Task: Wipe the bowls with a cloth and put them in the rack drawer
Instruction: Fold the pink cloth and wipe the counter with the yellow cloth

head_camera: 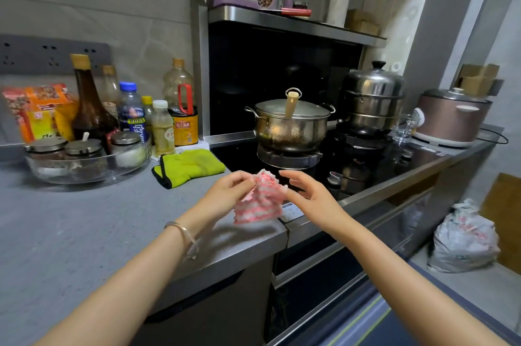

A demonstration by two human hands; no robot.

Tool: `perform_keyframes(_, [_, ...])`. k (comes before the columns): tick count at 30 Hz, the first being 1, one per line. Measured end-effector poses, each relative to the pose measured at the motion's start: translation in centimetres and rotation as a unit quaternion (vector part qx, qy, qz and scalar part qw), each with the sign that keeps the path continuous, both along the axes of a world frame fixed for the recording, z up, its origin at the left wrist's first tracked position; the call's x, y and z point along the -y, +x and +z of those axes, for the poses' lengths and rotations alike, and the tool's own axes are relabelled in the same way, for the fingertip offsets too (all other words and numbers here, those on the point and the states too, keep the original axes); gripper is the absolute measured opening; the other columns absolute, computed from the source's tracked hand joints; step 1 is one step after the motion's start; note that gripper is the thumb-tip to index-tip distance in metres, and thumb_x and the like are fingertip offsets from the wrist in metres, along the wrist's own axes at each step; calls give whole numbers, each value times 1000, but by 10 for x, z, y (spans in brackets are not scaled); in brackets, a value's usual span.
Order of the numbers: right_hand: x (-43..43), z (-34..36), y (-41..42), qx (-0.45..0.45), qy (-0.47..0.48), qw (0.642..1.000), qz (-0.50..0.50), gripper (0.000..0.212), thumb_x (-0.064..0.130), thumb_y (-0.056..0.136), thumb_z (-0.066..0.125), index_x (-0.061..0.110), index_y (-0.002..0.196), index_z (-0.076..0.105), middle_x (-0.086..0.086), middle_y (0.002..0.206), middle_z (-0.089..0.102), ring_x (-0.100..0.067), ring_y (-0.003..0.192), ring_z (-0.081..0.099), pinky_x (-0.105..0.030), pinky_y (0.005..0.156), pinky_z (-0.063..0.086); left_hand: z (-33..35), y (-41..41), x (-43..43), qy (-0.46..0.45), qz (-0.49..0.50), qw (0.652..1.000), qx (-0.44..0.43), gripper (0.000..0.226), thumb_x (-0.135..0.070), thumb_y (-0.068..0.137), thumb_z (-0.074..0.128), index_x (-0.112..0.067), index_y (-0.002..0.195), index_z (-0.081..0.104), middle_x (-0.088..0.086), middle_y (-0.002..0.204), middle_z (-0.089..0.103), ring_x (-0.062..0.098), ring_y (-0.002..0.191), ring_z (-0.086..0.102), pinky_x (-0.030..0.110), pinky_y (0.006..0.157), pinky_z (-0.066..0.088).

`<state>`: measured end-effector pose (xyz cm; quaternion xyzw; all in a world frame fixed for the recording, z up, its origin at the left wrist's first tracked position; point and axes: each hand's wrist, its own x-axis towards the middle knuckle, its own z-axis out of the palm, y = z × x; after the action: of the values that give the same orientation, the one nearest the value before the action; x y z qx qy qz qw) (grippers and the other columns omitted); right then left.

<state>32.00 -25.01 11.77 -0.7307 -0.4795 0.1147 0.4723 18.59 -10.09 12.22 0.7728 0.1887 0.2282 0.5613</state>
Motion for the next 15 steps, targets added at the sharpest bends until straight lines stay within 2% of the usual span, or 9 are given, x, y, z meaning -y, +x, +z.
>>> perform_keyframes(1, [-3,7,-3,-24,8,1000,10,36,36,94,57,30,129,55,13,134,53,-3,123,48,-26,104,39,5,-6,0,-37,-17,999,1,24,-27,98,51,-11,109,65,3,93,64,12,85,58,24,80,44])
perform_keyframes(3, [-5,21,-10,-77,17,996,49,26,28,96,57,18,118,65,5,115,66,-6,105,61,-25,95,48,13,-19,2,-92,-40,995,21,30,-28,99,48,-10,118,63,10,115,67,25,108,63,40,98,46])
perform_keyframes(5, [-7,33,-19,-122,18,988,96,24,23,96,56,4,101,70,-3,89,69,-9,83,65,-22,82,51,21,-30,5,-120,-52,991,38,32,-28,100,45,-10,121,62,13,121,67,30,113,63,46,103,45])
perform_keyframes(8, [-9,45,-29,-149,35,982,107,23,21,96,56,3,96,70,0,81,68,-10,78,65,-21,78,52,34,-43,8,-166,-65,983,48,34,-33,101,39,-15,114,65,5,110,73,19,101,69,38,90,54])
perform_keyframes(10, [-11,51,-34,-159,39,982,97,21,20,96,57,4,97,71,0,84,69,-11,81,66,-23,79,54,41,-49,7,-209,-68,975,42,46,-50,96,36,-17,107,66,-1,99,75,13,93,71,33,80,57])
perform_keyframes(12, [-12,58,-38,-158,38,983,88,19,21,95,58,7,92,71,3,81,67,-9,78,64,-24,75,54,46,-55,6,-236,-92,967,37,65,-67,84,38,-16,114,64,4,112,71,18,104,68,36,83,56])
perform_keyframes(13, [-12,61,-40,-152,37,984,87,20,23,94,59,8,91,71,4,79,66,-8,76,63,-24,74,55,49,-57,7,-226,-91,969,38,69,-69,79,44,-16,118,63,5,117,69,20,106,67,36,82,57])
perform_keyframes(15, [-11,66,-43,-136,37,986,91,24,27,92,61,5,95,71,3,81,66,-8,77,63,-24,74,55,51,-60,8,-158,-65,985,37,53,-58,80,56,-18,114,67,6,114,70,17,97,68,32,78,57])
